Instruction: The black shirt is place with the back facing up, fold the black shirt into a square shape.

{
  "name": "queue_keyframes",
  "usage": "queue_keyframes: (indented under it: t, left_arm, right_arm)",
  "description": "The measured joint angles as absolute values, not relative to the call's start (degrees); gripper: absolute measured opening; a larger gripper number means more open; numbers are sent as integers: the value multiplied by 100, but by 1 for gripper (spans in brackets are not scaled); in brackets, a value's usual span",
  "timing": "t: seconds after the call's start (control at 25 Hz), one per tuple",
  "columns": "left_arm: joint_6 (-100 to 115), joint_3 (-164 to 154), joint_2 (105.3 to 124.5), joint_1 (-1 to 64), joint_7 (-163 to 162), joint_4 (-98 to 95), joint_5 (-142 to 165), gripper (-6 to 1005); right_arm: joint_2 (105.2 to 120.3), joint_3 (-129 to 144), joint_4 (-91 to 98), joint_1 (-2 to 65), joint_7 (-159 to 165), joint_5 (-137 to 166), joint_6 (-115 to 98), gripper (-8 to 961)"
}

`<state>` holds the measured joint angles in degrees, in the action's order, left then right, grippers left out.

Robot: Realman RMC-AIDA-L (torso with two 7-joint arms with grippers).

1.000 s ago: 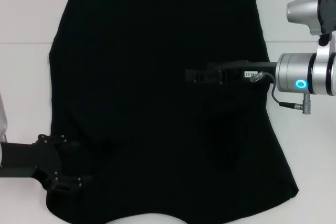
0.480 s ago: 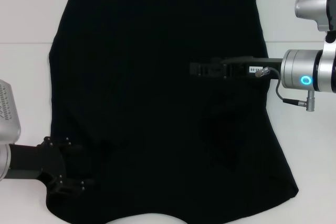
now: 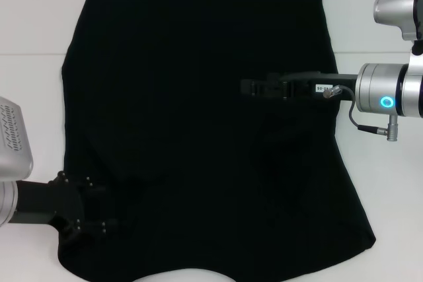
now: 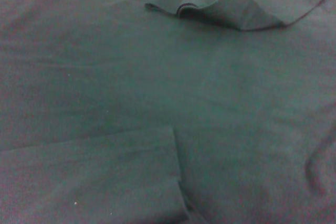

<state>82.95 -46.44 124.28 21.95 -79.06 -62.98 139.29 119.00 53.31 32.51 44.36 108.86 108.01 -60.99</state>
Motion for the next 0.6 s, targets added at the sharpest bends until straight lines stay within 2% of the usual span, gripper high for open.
queue_keyframes:
  t: [0.2,0.4,0.6]
  left_arm:
    - [8192,-4647,12428,2188,-7997,-6293,14037,738]
    - [8193,-4655,12428,2183,-8037,-6309,14105,524]
    - [8227,-4659,12428,2178,-8021,-6350,14110,521]
  right_arm:
    - [11893,5330,3251,4437,10873,10801,-6082,866]
    - [11891,5326,3252,4439,10867,10801,-6072,860]
    - [11891,5268,3252,4439,10858,10801,-6072,853]
